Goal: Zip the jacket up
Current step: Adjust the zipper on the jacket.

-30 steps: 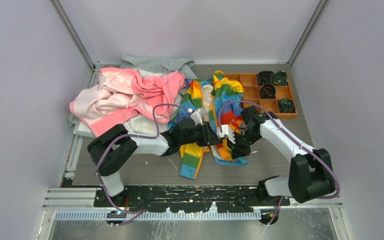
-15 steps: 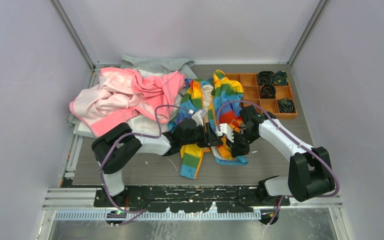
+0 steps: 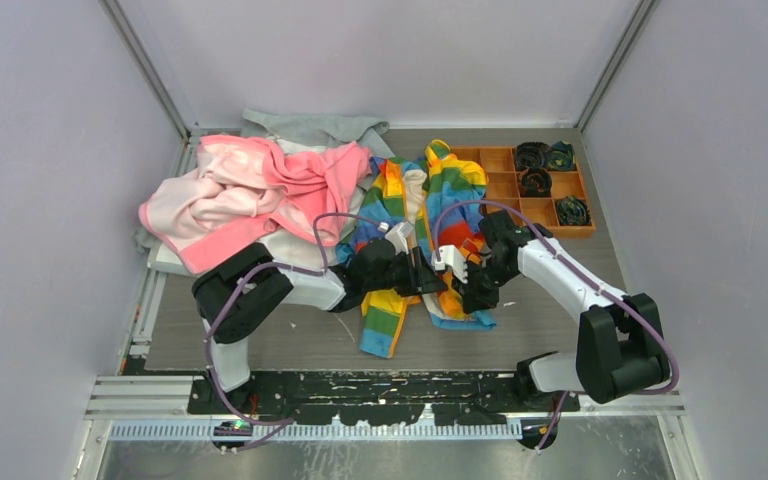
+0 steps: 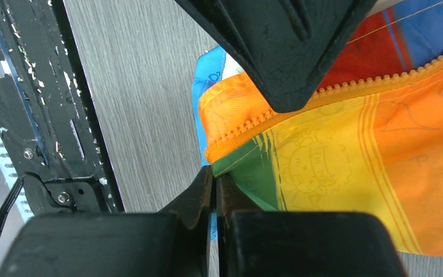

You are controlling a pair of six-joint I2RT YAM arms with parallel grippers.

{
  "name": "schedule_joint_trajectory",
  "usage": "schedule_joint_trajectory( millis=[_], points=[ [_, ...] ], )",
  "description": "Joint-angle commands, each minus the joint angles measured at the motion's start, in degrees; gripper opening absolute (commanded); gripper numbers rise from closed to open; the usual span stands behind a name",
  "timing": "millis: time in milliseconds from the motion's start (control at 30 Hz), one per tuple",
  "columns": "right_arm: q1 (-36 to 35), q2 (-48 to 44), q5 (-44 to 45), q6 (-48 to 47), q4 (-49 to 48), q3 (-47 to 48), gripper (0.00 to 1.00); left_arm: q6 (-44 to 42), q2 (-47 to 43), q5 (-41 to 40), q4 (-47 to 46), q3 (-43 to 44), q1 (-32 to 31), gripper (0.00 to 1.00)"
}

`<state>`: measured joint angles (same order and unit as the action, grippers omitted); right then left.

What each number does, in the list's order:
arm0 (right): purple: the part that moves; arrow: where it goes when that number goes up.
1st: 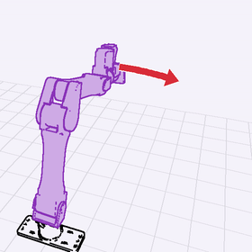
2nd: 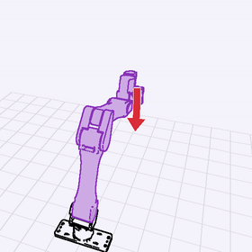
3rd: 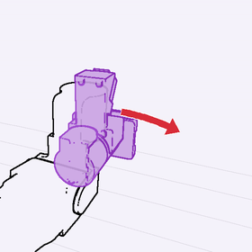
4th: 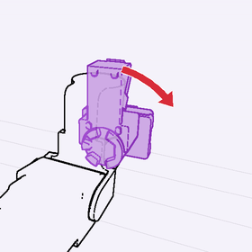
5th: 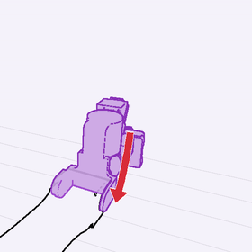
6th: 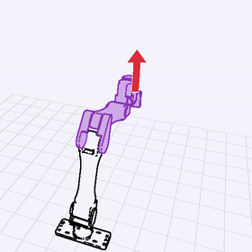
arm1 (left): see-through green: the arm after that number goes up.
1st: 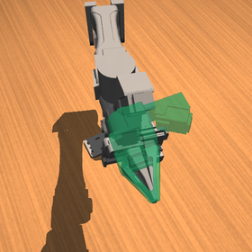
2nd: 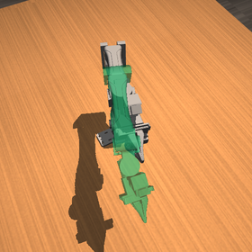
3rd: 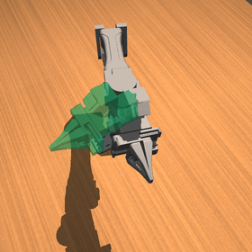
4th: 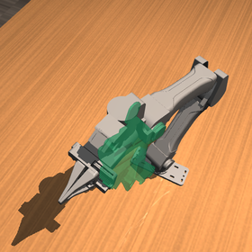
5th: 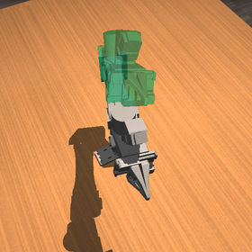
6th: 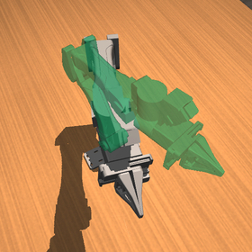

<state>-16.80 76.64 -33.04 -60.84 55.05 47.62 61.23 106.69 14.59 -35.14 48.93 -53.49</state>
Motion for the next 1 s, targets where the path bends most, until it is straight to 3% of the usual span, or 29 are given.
schedule_joint_trajectory(
  millis=[0,233,467,967],
  points=[
    [-0.5,0.3,-0.4,0.5,-1.0,0.1,0.07,1.3,0.4,0.6,-5.3,1.9,0.2,0.4],
    [-0.5,0.3,-0.4,0.5,-1.1,0.1,0.07,1.4,-1.5,-2.0,-4.5,0.1,0.2,0.42],
    [-0.6,0.3,-0.4,0.5,-1.2,0.1,0.07,1.1,-2.5,-2.6,0.6,0.5,0.1,0.53],
    [-0.7,0.5,-0.9,0.9,-1.1,0.2,0.07,3.2,1.9,-1.2,-1.4,4.1,-0.8,0.53]
  ],
)
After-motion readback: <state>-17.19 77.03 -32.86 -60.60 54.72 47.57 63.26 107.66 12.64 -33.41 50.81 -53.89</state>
